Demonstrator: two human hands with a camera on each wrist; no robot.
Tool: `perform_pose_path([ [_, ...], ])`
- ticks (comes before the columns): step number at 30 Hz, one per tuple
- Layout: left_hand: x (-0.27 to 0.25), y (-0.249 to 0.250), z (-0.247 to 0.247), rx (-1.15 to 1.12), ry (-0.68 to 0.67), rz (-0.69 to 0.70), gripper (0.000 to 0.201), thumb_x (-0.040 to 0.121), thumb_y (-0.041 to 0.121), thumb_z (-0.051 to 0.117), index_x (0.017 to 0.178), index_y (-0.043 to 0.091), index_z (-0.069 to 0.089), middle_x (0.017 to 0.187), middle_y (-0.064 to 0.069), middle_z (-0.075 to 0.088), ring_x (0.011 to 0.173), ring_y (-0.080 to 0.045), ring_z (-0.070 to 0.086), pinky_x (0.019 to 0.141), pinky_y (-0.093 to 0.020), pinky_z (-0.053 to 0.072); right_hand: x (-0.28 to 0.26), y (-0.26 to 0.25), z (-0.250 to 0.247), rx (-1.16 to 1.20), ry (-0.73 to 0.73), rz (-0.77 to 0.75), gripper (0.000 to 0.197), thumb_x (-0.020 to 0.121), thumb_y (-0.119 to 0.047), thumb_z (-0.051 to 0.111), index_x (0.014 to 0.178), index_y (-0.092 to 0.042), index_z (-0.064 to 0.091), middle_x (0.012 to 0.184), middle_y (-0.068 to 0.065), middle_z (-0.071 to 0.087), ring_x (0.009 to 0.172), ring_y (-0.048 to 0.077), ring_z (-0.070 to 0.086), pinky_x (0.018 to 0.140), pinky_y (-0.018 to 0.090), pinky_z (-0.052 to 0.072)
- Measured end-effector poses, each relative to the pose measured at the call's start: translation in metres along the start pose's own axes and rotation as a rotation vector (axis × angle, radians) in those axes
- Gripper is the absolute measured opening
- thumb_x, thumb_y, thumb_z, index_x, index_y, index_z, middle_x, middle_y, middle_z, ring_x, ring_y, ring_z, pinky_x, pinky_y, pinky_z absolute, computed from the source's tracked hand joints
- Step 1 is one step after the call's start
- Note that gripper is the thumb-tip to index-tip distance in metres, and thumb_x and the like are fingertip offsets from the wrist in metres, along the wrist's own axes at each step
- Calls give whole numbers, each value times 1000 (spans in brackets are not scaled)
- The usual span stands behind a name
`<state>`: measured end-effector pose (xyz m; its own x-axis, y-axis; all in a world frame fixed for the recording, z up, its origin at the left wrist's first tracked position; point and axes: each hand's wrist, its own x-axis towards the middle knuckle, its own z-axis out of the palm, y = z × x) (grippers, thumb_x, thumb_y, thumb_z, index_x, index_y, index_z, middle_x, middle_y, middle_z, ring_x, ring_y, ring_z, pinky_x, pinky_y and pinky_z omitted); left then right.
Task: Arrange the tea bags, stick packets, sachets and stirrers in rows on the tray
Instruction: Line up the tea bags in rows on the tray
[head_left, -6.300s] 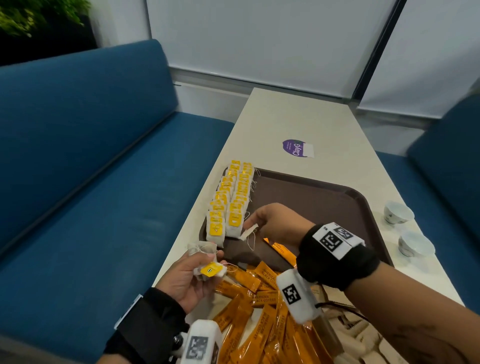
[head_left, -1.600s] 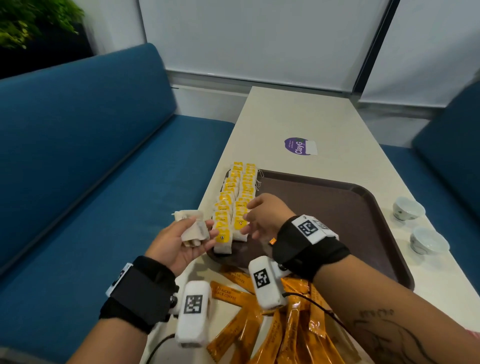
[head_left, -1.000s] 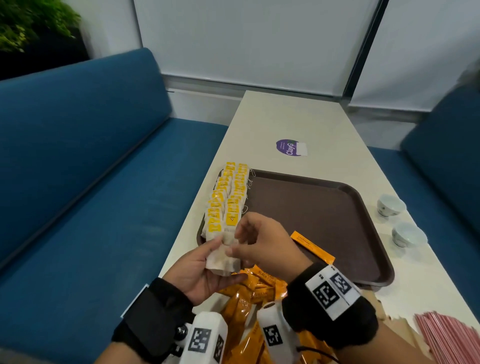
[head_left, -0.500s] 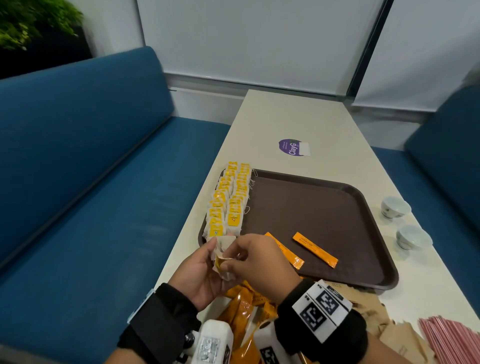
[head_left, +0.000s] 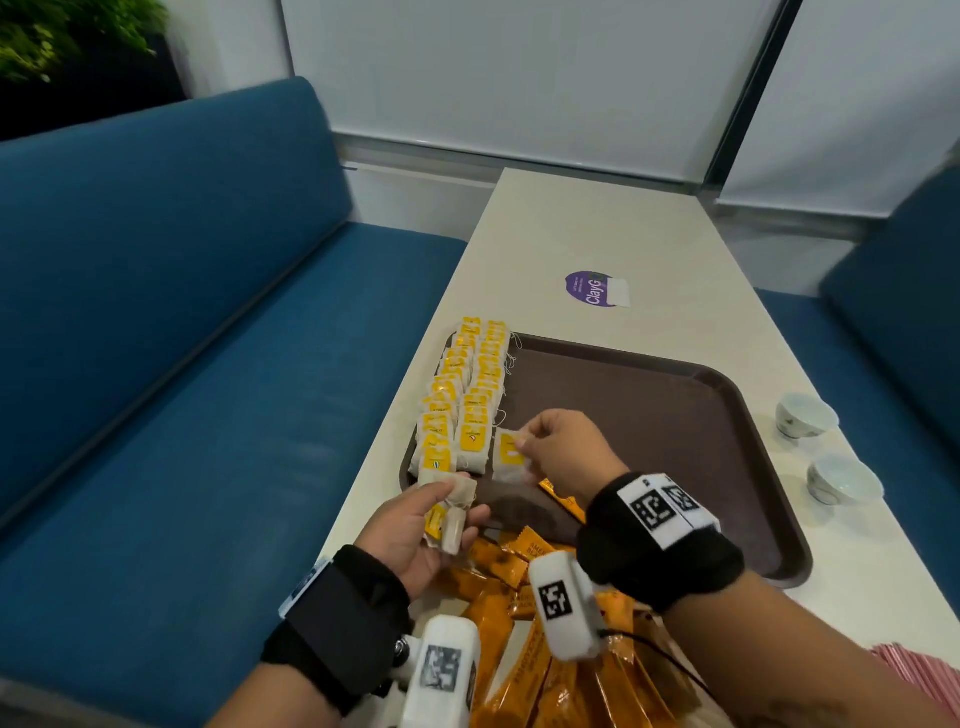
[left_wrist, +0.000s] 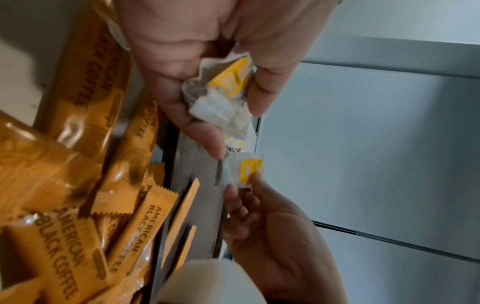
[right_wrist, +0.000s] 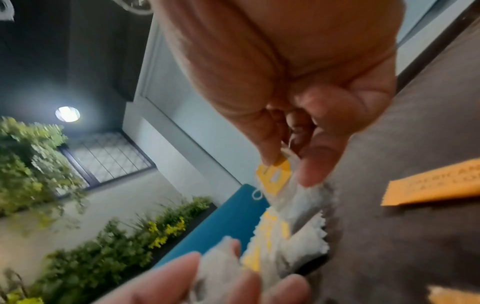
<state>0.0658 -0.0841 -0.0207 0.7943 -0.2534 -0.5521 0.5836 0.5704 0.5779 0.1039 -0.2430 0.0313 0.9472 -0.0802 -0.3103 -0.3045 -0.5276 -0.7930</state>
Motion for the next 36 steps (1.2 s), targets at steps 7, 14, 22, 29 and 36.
perform_pose_path([
  [7, 0, 6, -6, 11, -8, 43, 22, 94, 16, 49, 111, 4, 56, 82, -19, 70, 62, -20, 70, 45, -23, 53, 34, 1, 26, -155, -210, 114, 26, 92, -6, 51, 115, 1, 61, 69, 2, 53, 54, 11, 54, 44, 12, 46],
  [14, -1, 8, -16, 57, 40, 79, 26, 94, 20, 49, 115, 5, 55, 76, -17, 69, 68, -22, 66, 45, -22, 52, 43, -20, 41, -496, -253, 68, 44, 96, -26, 50, 137, -12, 42, 135, 4, 50, 123, 23, 48, 96, 27, 39],
  [22, -4, 8, -9, -9, -34, 5, 40, 97, 27, 42, 127, 1, 51, 99, -16, 70, 71, -24, 72, 51, -28, 58, 56, -15, 32, -169, -78, 36, 28, 86, -9, 62, 113, -1, 61, 112, 15, 65, 85, 24, 65, 68, 25, 57],
  [29, -12, 11, 1, -132, -147, -34, 49, 98, 42, 31, 125, 8, 53, 105, -19, 67, 74, -29, 70, 60, -39, 58, -10, -21, 15, -67, -139, -276, 11, 76, -6, 74, 80, -9, 65, 75, 2, 64, 72, 16, 64, 69, 30, 56],
  [36, -17, 6, 11, -179, -166, 16, 48, 100, 39, 28, 124, 7, 54, 103, -18, 70, 75, -26, 72, 53, -33, 58, -46, -2, 23, -283, -105, -212, 35, 72, -38, 77, 92, -15, 60, 91, -2, 64, 83, 13, 64, 76, 37, 56],
])
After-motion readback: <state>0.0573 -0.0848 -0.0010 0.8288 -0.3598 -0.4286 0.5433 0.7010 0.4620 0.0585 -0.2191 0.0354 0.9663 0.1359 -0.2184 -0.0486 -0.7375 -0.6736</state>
